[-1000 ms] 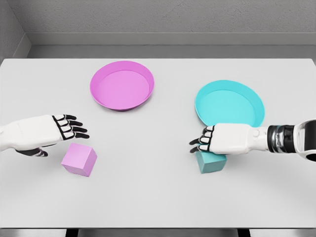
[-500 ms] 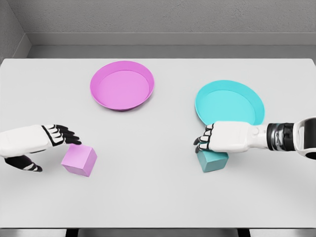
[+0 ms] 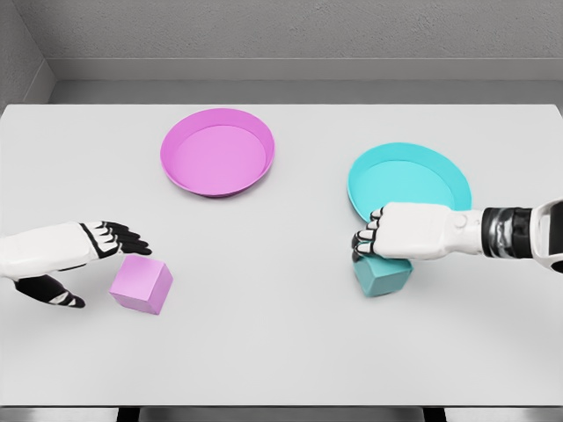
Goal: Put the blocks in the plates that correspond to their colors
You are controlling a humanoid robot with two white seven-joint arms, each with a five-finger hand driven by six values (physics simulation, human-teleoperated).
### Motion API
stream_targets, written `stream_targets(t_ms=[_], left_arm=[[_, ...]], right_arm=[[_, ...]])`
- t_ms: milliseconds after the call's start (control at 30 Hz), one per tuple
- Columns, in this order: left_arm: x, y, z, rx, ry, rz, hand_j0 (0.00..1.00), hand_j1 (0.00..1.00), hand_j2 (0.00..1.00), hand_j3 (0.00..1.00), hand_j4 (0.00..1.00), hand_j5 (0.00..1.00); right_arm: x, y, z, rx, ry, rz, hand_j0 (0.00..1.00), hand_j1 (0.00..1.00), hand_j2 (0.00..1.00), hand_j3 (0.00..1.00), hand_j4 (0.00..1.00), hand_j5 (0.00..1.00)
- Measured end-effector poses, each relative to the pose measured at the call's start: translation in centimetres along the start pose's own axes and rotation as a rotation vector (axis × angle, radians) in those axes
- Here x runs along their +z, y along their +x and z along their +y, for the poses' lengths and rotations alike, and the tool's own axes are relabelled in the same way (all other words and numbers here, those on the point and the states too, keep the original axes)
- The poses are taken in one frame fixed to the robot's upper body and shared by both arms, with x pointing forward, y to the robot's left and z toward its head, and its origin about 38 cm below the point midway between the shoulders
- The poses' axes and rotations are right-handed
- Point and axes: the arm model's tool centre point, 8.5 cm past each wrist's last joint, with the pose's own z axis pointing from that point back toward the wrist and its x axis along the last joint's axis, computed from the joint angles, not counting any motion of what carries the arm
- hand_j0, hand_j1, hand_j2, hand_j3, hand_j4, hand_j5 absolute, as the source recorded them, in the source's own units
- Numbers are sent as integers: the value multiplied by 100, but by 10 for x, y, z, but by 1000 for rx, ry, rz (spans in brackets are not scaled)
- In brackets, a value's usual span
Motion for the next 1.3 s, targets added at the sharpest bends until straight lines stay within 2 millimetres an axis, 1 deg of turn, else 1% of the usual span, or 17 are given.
stream_targets(t_ms=[267, 567, 667, 867, 900, 967, 1000, 1267, 1300], left_arm=[[-15, 7, -4, 30, 37, -46, 100, 100, 100, 100, 100, 100], [-21, 8, -5, 44, 59, -61, 100, 100, 100, 100, 100, 100], [-24, 7, -6, 50, 66, -65, 100, 100, 100, 100, 100, 100], [-30, 6, -7, 56, 84, -70, 100, 100, 100, 100, 100, 100], [-32, 5, -8, 59, 86, -71, 100, 100, 100, 100, 100, 100], [-34, 5, -9, 62, 89, -72, 100, 100, 100, 100, 100, 100], [-34, 5, -9, 62, 90, -73, 100, 100, 100, 100, 100, 100], [-39, 3, -14, 67, 86, -72, 100, 100, 100, 100, 100, 100], [-39, 3, -14, 68, 85, -72, 100, 100, 100, 100, 100, 100]], right_arm=[[2, -4, -6, 2, -16, 8, 54, 54, 54, 54, 54, 54], [8, -11, -14, 12, -32, 30, 54, 54, 54, 54, 54, 54], [12, -16, -21, 29, -40, 42, 54, 54, 54, 54, 54, 54], [13, -19, -24, 34, -40, 51, 54, 54, 54, 54, 54, 54], [14, -22, -27, 40, -43, 58, 54, 54, 54, 54, 54, 54], [15, -25, -25, 34, -40, 65, 54, 54, 54, 54, 54, 54], [16, -29, -28, 38, -42, 74, 54, 54, 54, 54, 54, 54], [20, -48, -19, 6, -23, 122, 54, 54, 54, 54, 54, 54], [21, -52, -21, 8, -23, 132, 54, 54, 54, 54, 54, 54]])
